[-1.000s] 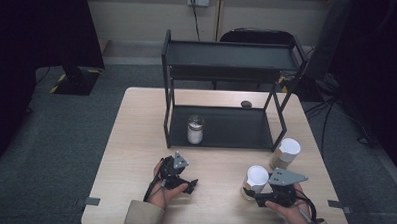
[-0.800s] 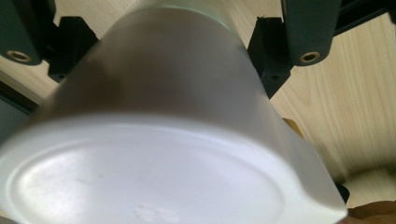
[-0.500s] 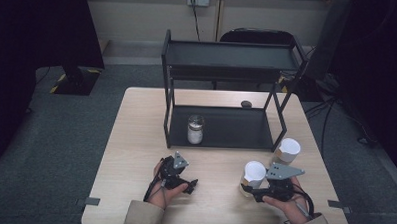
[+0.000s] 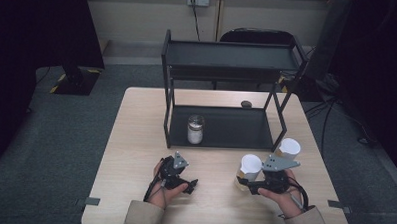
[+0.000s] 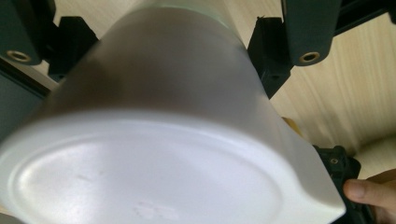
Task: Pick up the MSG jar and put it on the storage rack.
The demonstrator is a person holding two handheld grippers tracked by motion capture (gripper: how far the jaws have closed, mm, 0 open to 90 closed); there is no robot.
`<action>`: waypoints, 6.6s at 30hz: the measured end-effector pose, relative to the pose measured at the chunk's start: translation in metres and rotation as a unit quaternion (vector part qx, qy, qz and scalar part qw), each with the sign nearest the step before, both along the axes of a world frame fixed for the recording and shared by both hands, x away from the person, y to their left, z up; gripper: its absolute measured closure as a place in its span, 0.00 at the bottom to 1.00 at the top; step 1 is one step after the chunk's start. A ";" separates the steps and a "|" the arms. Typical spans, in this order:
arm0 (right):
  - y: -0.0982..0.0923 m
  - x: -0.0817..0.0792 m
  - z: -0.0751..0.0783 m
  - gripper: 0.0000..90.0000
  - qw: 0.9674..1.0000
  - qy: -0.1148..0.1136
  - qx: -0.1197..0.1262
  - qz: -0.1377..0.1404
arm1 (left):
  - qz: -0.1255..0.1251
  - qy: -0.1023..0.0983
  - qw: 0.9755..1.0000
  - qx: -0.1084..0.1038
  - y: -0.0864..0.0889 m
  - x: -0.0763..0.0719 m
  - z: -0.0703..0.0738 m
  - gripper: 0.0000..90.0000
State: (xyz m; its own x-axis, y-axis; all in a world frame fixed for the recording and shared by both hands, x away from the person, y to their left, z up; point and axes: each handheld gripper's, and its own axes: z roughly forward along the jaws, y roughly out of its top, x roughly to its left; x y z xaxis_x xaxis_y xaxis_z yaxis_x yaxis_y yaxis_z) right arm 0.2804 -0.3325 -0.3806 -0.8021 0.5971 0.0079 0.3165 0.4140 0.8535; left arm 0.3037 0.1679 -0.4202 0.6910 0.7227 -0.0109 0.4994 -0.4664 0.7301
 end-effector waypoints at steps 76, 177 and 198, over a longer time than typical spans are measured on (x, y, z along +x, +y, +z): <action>0.061 0.070 0.015 0.34 0.996 -0.006 0.003 -0.093 | 0.000 0.000 1.000 0.000 0.000 0.000 0.000 0.00; 0.094 0.123 -0.004 0.34 0.992 -0.021 -0.016 -0.127 | 0.000 0.000 1.000 0.000 0.000 0.000 0.000 0.00; 0.093 0.121 -0.005 0.34 0.992 -0.024 -0.019 -0.125 | 0.000 0.000 1.000 0.000 0.000 0.000 0.000 0.00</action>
